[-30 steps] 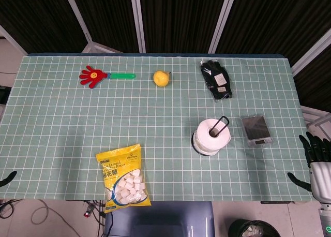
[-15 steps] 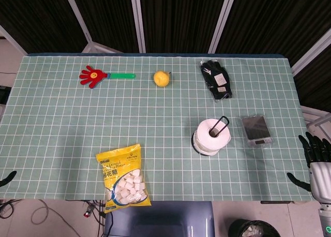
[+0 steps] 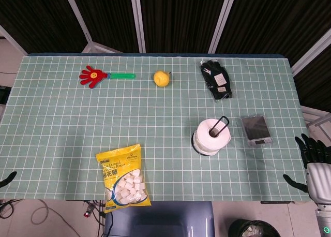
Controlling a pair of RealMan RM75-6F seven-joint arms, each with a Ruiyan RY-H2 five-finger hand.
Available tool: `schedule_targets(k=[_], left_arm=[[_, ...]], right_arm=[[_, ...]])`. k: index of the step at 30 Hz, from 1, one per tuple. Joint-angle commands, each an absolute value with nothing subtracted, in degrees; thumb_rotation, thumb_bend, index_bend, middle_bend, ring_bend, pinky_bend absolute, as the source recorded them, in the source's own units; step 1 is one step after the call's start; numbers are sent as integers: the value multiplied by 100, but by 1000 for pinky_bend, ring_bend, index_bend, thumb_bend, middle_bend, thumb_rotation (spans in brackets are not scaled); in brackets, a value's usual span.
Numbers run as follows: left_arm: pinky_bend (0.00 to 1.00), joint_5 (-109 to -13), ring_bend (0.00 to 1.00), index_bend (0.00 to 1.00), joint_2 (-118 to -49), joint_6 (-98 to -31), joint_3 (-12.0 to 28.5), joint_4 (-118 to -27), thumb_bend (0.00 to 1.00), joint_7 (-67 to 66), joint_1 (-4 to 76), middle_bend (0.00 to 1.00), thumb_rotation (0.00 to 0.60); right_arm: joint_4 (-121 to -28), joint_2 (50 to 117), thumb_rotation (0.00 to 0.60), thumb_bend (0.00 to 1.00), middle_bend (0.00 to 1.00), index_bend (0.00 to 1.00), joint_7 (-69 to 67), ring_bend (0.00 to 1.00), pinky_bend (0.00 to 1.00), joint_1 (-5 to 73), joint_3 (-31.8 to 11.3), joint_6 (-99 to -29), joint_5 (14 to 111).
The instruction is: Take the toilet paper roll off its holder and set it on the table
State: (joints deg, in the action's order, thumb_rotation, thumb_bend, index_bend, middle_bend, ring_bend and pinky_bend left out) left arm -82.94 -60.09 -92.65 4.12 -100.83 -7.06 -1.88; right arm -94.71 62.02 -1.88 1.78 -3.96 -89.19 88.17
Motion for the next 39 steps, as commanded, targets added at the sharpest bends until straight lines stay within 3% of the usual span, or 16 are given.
schedule_targets(k=[1,7,13,27,39], left_arm=[[0,-8296,0,134,-6019,-9240,404,-10087,116,-729,-176,0,600],[0,-8270,0,134,-6027,-9235,413,-10088,116,-750,-173,0,600],[0,-8259,0,134,-6027,-9232,417,-10085,116,-761,-171,0,600],[0,-8208,0,134,-6057,-9173,427,-10069,116,-838,-138,0,600],[0,-8169,0,134,-6078,-9128,426,-10061,116,-894,-118,0,600]], right_arm=[[-9925,6188,600,0,0,0,-1036,0,0,247,-331,-8516,8607],[-10256,6244,600,0,0,0,-3044,0,0,662,-482,-7308,7911],[-9803,6671,600,0,0,0,-4259,0,0,1184,-760,-6205,7382],[-9014,8193,600,0,0,0,-4326,0,0,1497,-1055,-6074,6974],[-8454,9040,600,0,0,0,-4227,0,0,1620,-1241,-6270,6941]])
